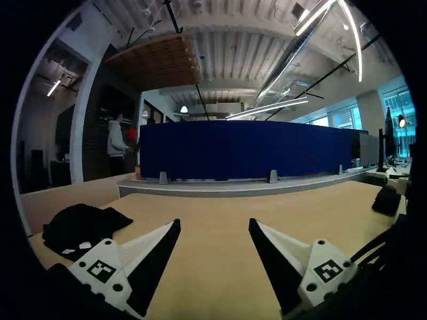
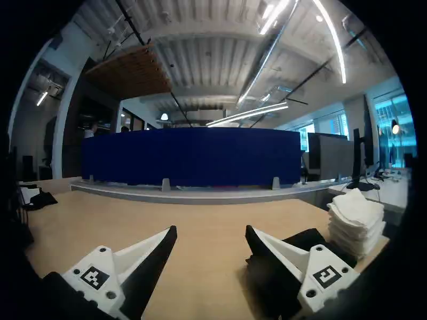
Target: Fold towel
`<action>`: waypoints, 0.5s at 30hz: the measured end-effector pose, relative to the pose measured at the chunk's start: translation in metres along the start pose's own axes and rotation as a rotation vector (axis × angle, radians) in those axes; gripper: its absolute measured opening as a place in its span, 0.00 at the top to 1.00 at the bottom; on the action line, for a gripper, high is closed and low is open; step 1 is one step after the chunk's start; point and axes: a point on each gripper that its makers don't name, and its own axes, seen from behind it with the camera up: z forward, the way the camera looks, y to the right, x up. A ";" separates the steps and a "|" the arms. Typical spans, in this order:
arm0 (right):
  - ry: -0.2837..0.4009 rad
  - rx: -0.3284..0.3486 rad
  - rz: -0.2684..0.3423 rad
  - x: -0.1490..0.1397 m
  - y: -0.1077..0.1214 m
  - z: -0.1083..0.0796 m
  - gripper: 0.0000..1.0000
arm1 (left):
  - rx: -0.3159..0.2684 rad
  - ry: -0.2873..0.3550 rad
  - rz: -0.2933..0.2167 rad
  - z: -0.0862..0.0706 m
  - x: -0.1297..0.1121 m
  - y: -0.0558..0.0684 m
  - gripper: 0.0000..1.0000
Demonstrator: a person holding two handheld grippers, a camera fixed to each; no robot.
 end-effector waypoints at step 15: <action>0.000 -0.001 0.000 -0.001 0.000 0.000 0.00 | 0.000 0.000 0.000 0.001 0.000 0.000 0.05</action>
